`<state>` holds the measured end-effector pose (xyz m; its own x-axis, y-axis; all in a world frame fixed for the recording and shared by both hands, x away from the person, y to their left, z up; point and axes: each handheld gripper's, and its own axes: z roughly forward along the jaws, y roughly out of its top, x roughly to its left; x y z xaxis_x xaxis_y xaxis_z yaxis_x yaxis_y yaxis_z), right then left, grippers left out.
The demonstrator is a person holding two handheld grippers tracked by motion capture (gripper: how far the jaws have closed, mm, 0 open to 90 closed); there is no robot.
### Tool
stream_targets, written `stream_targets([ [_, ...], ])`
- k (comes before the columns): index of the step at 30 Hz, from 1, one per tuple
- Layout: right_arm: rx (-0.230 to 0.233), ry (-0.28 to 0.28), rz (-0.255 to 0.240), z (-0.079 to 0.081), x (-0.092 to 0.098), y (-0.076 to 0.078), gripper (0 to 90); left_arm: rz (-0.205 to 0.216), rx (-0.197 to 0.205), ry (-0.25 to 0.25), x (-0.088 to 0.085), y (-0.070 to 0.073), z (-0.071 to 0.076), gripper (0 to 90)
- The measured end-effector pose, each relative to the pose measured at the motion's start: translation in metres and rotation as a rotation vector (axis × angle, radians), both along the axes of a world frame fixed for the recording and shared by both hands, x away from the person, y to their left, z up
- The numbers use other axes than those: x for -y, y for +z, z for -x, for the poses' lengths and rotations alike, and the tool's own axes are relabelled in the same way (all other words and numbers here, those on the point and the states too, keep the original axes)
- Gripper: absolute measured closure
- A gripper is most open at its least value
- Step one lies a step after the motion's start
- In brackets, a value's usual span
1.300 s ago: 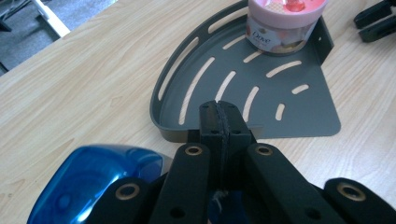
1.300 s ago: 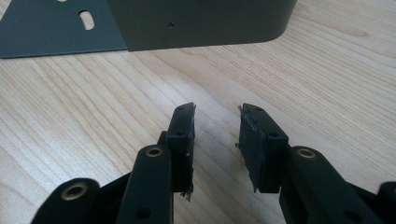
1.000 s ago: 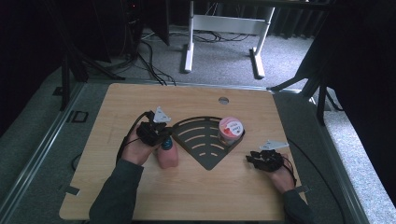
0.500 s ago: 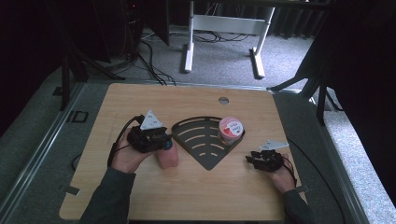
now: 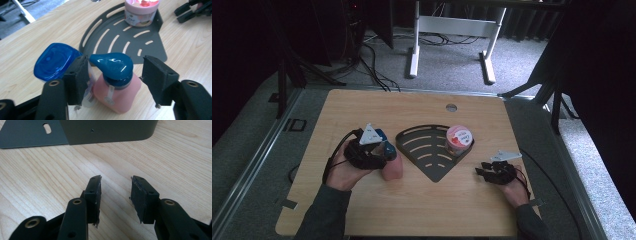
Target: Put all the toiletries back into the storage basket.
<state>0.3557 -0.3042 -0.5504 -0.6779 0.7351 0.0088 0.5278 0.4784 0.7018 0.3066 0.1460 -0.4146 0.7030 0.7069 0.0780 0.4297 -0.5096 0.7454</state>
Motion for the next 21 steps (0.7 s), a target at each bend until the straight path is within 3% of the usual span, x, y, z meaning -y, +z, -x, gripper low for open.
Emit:
stream_targets([
  [4, -0.002, 0.001, 0.000, 0.000, 0.000, 0.000, 59.3, -0.022, -0.024, 0.000, 0.002, -0.004, -0.003, 36.4],
  [12, 0.000, 0.002, -0.001, 0.000, 0.000, 0.000, 59.2, 0.003, -0.072, -0.011, 0.003, -0.022, -0.012, 33.0],
  [21, 0.000, 0.005, 0.000, 0.000, -0.001, 0.000, 59.2, 0.006, -0.077, -0.041, 0.009, -0.035, -0.020, 33.0],
])
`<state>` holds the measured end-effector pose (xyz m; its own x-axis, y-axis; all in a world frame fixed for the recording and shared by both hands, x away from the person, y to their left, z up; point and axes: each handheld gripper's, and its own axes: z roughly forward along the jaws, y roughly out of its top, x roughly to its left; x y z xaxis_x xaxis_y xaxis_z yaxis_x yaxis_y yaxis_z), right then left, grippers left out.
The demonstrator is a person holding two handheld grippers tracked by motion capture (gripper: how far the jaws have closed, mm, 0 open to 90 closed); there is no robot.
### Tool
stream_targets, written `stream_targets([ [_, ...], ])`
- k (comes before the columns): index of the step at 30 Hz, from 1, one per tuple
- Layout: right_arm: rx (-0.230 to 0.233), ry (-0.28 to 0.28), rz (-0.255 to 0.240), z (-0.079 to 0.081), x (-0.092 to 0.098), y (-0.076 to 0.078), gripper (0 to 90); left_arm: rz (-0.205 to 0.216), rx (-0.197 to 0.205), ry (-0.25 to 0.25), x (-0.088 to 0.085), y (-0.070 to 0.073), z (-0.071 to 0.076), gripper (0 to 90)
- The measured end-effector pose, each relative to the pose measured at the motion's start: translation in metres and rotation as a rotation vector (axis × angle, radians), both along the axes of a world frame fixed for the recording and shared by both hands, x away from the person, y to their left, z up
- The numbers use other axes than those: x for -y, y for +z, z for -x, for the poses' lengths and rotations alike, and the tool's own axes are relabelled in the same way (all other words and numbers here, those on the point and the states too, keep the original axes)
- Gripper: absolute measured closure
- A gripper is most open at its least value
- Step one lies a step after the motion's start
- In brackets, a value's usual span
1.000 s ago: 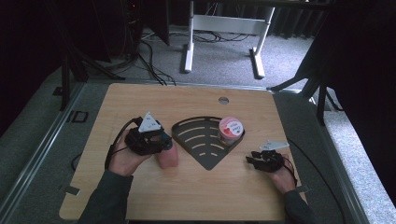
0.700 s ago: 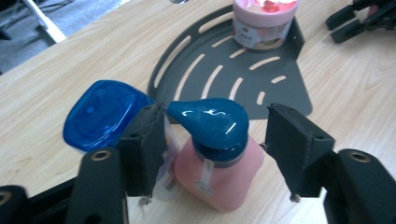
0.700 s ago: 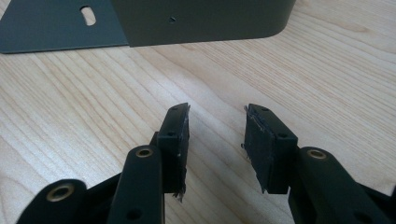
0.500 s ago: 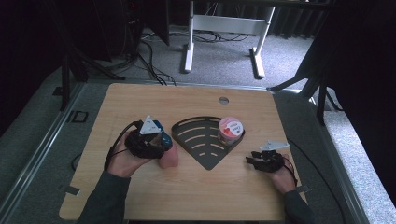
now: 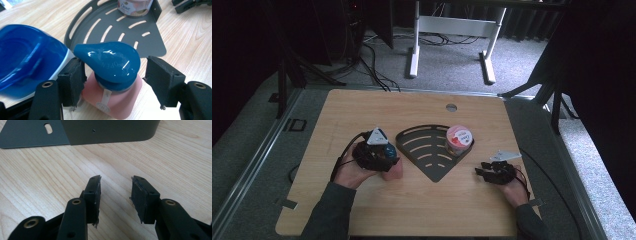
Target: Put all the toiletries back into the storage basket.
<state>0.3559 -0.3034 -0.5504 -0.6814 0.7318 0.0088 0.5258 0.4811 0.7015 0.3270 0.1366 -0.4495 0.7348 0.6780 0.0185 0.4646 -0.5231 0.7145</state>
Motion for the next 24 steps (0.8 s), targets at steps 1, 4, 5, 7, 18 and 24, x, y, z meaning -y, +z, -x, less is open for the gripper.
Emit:
stream_targets([
  [1, 0.000, 0.000, -0.001, 0.000, 0.000, 0.000, 59.1, 0.001, -0.002, -0.006, 0.000, -0.001, -0.002, 33.0],
  [4, 0.001, -0.002, -0.001, 0.000, 0.001, 0.000, 59.1, 0.010, -0.002, -0.011, 0.002, -0.004, -0.005, 33.1],
  [5, 0.001, -0.002, -0.001, 0.000, 0.001, 0.000, 59.1, 0.009, -0.002, -0.013, 0.003, -0.005, -0.006, 33.0],
  [7, 0.001, -0.002, -0.001, 0.000, 0.001, 0.000, 59.1, 0.006, -0.005, -0.017, 0.004, -0.006, -0.007, 33.0],
  [18, 0.002, -0.002, -0.001, 0.000, 0.000, 0.000, 58.7, -0.003, 0.006, -0.027, 0.012, -0.011, -0.012, 33.9],
  [24, 0.003, -0.003, -0.002, 0.000, 0.001, 0.000, 58.7, -0.019, 0.010, -0.025, 0.015, -0.012, -0.012, 40.5],
])
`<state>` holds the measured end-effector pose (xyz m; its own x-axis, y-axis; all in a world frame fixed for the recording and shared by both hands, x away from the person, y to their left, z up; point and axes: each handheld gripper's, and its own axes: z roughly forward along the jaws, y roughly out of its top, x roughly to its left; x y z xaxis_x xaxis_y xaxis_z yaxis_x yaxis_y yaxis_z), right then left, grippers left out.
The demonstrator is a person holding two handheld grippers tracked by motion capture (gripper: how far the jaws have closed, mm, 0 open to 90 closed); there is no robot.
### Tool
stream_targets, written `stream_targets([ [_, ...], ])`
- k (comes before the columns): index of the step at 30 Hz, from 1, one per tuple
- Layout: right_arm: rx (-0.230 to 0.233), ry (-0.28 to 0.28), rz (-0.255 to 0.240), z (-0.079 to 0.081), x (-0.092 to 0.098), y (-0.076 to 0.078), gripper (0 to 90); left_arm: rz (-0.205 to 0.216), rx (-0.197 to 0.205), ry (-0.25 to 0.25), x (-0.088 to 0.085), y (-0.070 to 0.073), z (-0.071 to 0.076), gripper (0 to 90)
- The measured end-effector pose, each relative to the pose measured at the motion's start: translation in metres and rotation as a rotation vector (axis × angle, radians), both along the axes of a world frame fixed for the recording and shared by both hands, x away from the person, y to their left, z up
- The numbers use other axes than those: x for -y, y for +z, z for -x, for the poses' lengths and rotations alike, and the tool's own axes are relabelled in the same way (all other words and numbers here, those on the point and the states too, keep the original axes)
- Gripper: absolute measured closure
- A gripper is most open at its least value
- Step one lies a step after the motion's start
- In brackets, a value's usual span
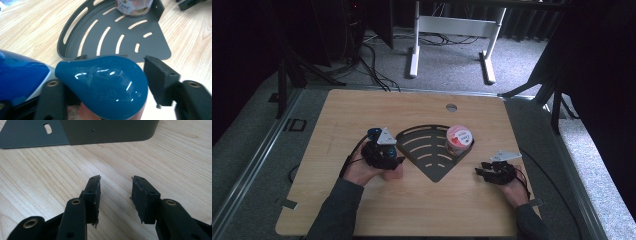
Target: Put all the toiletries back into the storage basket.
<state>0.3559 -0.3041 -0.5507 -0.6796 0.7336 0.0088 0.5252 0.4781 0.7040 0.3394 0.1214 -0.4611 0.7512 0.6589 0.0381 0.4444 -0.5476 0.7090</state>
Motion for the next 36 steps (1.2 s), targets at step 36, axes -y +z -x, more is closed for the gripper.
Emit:
stream_targets([
  [36, -0.001, -0.004, -0.005, 0.0001, 0.0010, -0.0001, 58.3, -0.025, 0.009, 0.036, 0.0033, 0.0065, 0.0060, 53.1],
])
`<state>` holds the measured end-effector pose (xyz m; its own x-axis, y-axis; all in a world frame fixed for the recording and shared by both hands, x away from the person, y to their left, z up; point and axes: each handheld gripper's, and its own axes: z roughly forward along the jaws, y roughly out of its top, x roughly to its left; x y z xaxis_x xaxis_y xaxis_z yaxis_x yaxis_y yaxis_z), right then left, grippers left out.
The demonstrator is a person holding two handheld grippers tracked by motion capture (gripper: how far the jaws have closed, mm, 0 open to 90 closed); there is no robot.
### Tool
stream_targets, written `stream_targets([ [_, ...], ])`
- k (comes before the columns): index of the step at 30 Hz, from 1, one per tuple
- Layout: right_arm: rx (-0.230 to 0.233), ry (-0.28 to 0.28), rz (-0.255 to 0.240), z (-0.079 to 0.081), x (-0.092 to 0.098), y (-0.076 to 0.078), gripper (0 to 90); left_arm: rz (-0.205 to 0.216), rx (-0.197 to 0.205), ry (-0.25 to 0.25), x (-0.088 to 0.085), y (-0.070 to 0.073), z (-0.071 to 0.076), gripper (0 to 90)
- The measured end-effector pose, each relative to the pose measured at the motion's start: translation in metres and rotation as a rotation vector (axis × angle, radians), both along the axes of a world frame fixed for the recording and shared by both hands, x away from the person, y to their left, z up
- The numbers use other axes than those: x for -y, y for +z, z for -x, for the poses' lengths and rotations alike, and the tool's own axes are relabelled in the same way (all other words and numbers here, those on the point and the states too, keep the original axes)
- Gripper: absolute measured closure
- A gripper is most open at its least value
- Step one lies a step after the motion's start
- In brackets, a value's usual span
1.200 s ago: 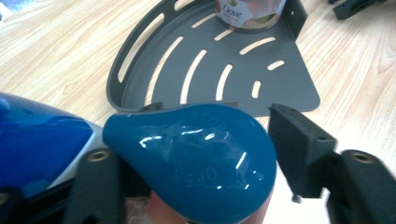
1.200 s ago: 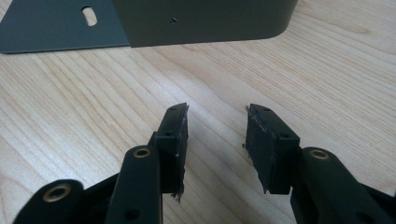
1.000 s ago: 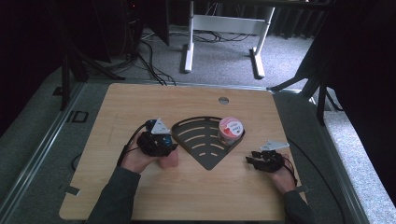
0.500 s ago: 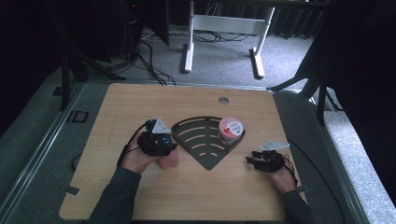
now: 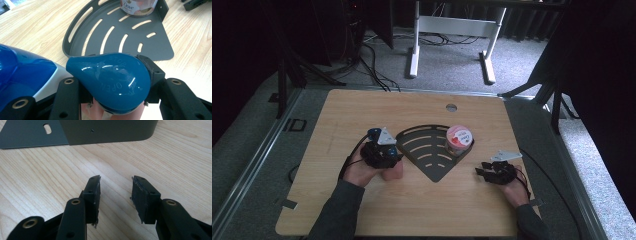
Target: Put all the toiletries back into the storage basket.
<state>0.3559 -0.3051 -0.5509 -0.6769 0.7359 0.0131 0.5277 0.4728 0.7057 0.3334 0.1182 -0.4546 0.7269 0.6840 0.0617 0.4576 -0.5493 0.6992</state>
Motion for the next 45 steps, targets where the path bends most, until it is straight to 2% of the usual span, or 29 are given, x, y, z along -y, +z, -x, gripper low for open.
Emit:
stream_targets([
  [20, 0.002, 0.001, 0.001, 0.000, 0.000, 0.000, 58.2, 0.027, 0.001, -0.044, 0.019, 0.013, 0.006, 53.1],
  [28, 0.007, -0.002, -0.001, 0.000, 0.001, -0.001, 57.5, 0.025, -0.005, -0.066, 0.028, 0.013, 0.005, 53.1],
  [45, 0.007, -0.001, -0.009, 0.000, 0.001, -0.001, 57.2, 0.051, -0.013, -0.108, 0.049, 0.015, 0.003, 53.1],
])
